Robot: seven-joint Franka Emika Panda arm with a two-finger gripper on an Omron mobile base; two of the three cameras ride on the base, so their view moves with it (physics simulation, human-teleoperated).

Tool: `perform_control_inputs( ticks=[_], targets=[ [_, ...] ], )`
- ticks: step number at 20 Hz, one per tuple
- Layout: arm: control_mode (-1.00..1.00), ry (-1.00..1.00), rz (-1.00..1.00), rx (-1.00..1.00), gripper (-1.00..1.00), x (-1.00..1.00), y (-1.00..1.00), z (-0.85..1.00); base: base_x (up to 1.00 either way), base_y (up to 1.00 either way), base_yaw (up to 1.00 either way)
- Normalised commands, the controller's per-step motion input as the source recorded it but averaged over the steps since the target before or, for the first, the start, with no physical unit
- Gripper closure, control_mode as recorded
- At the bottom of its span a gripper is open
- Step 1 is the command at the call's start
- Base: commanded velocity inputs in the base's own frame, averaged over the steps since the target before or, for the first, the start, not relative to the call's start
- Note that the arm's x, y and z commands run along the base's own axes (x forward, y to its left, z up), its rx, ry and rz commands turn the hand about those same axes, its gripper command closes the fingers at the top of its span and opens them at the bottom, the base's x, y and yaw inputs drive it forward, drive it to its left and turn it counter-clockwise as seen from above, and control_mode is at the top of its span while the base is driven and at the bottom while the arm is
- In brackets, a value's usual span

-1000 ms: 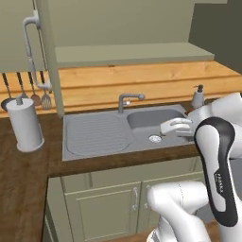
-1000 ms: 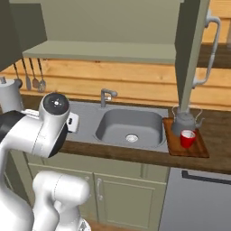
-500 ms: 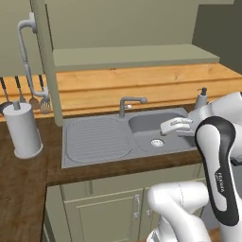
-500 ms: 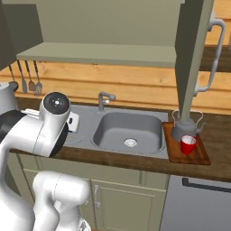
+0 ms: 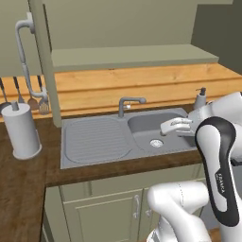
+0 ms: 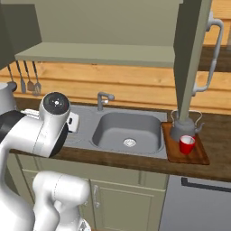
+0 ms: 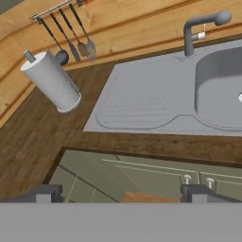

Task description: Pick the kettle from the counter and place it on the tray. Then pick the mug from the cabinet and place it on the tray. Then close the cabinet doors.

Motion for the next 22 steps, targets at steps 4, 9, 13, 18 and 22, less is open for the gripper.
perform_control_inputs(
  ticks=[4, 9, 13, 18, 22],
  targets=[
    [1.00, 0.00, 0.00, 0.00, -1.00, 0.00, 0.00, 0.00, 0.18, -0.09, -0.02],
    [1.00, 0.00, 0.00, 0.00, -1.00, 0.00, 0.00, 0.00, 0.15, -0.02, -0.01],
    [1.00, 0.00, 0.00, 0.00, -1.00, 0.00, 0.00, 0.00, 0.05, -0.05, -0.01],
    [-1.00, -0.08, -0.08, 0.09, -1.00, -0.26, -0.42, -0.02, 0.00, 0.00, 0.00],
    [-1.00, -0.23, -0.10, 0.22, -1.00, -0.50, -0.93, 0.04, 0.00, 0.00, 0.00]
  ],
)
